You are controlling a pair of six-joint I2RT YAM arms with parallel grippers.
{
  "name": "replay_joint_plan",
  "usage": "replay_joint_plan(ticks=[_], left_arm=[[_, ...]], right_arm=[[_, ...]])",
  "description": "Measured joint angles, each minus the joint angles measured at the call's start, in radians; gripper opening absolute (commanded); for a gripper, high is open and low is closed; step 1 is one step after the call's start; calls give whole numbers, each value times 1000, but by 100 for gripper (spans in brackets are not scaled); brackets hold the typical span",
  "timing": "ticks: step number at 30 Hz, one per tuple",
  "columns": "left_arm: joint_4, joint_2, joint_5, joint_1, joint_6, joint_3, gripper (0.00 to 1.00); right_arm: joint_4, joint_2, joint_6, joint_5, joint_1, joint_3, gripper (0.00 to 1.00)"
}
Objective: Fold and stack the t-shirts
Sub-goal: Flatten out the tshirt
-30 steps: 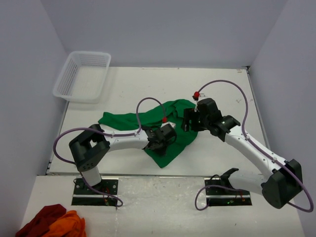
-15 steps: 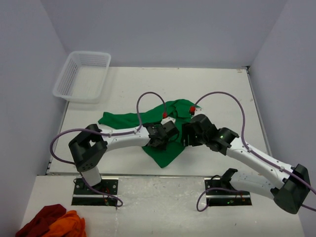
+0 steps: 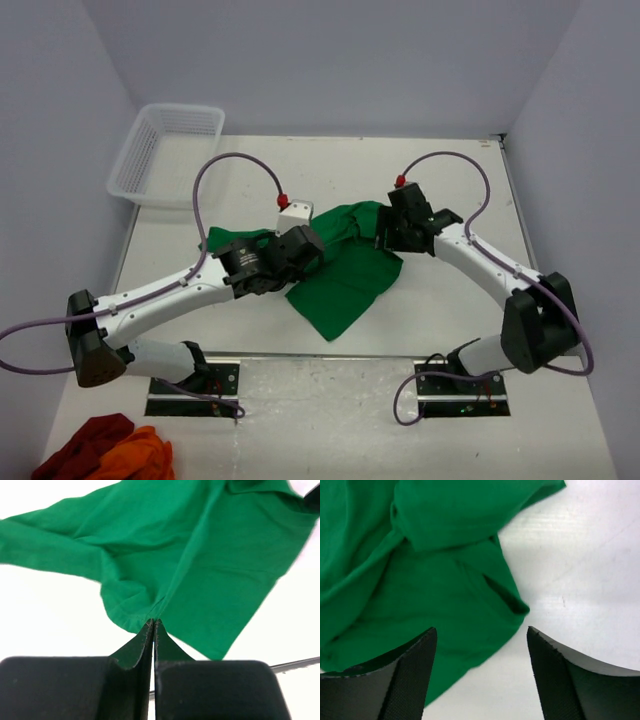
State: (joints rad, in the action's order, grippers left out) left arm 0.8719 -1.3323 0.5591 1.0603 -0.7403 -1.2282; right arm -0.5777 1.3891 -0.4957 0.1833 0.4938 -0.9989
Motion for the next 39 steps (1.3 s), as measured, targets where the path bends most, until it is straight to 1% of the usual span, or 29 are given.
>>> replay_joint_plan(ticks=[2, 3, 6, 7, 11, 19, 20, 21, 29, 33, 39], left_arm=[[31, 40, 19, -9, -13, 29, 0], [48, 54, 24, -14, -20, 44, 0], [81, 79, 33, -40, -28, 90, 0], [88, 82, 33, -47, -27, 101, 0], [91, 83, 32, -67, -24, 120, 0], [38, 54, 5, -93, 21, 122, 0], [27, 47, -2, -97, 27, 123, 0], [18, 41, -6, -98, 30, 125, 0], [-28, 25, -39, -112, 57, 144, 0], [-48, 25, -58, -131, 73, 164, 0], [-62, 25, -82, -150, 88, 179, 0]], right_arm=[[24, 78, 11, -23, -43, -43, 63], [35, 113, 16, -36, -63, -60, 56], [63, 202, 28, -75, -129, -97, 48], [68, 230, 31, -80, -152, -106, 43], [77, 303, 38, -99, -215, -134, 39], [77, 406, 45, -108, -250, -190, 40], [77, 423, 46, -110, -252, -204, 38], [77, 442, 48, -115, -255, -219, 38], [39, 535, 57, -125, -295, -354, 42], [16, 560, 70, -125, -312, -410, 48], [-37, 609, 85, -127, -322, -481, 48]])
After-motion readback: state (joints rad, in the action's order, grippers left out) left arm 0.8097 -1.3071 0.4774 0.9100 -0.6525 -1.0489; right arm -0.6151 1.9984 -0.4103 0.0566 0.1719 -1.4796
